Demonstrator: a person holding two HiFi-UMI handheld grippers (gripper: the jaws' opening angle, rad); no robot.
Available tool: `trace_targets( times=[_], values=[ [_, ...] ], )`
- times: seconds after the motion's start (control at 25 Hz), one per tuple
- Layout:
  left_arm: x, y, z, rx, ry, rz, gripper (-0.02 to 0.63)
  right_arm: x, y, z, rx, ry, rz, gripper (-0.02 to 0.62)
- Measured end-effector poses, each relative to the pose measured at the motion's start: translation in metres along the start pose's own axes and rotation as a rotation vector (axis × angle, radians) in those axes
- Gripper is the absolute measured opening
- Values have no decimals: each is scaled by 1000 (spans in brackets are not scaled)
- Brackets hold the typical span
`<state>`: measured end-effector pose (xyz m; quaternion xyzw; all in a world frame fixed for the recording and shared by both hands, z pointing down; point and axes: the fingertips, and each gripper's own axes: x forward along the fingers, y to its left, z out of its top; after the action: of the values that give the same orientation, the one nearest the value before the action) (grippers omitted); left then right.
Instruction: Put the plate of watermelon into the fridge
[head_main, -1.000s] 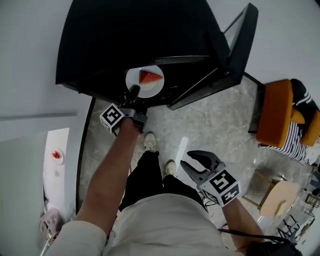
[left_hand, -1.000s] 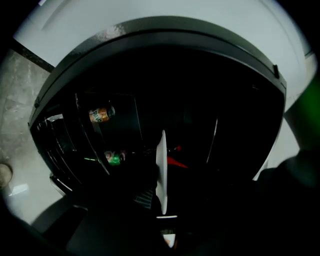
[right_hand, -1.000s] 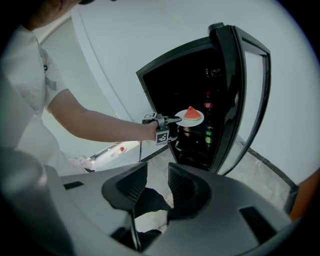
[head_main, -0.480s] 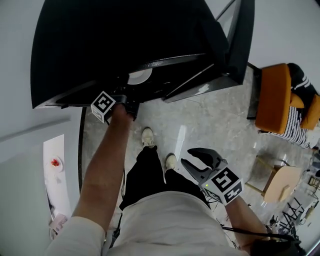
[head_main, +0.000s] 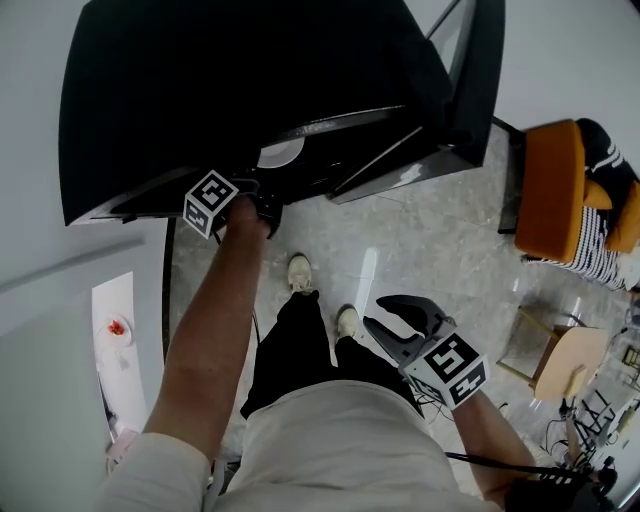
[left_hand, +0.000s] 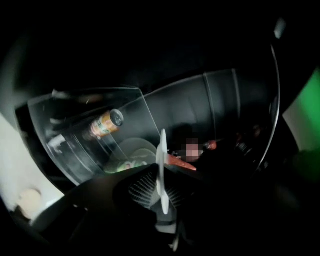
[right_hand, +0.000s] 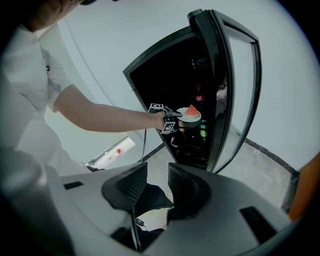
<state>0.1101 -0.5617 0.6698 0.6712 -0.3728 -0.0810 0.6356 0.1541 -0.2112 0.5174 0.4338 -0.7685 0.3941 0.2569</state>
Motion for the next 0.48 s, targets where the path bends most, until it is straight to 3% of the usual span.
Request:
trace_targets(
  times=[0.2,0.48],
  values=[
    [2,-1,-2,190,43,136,50,-1,-2,-1,10,-6,4,141],
    [4,5,-3,489,82,321,133,-4,-7,-2,22,-15,1,141]
  ],
)
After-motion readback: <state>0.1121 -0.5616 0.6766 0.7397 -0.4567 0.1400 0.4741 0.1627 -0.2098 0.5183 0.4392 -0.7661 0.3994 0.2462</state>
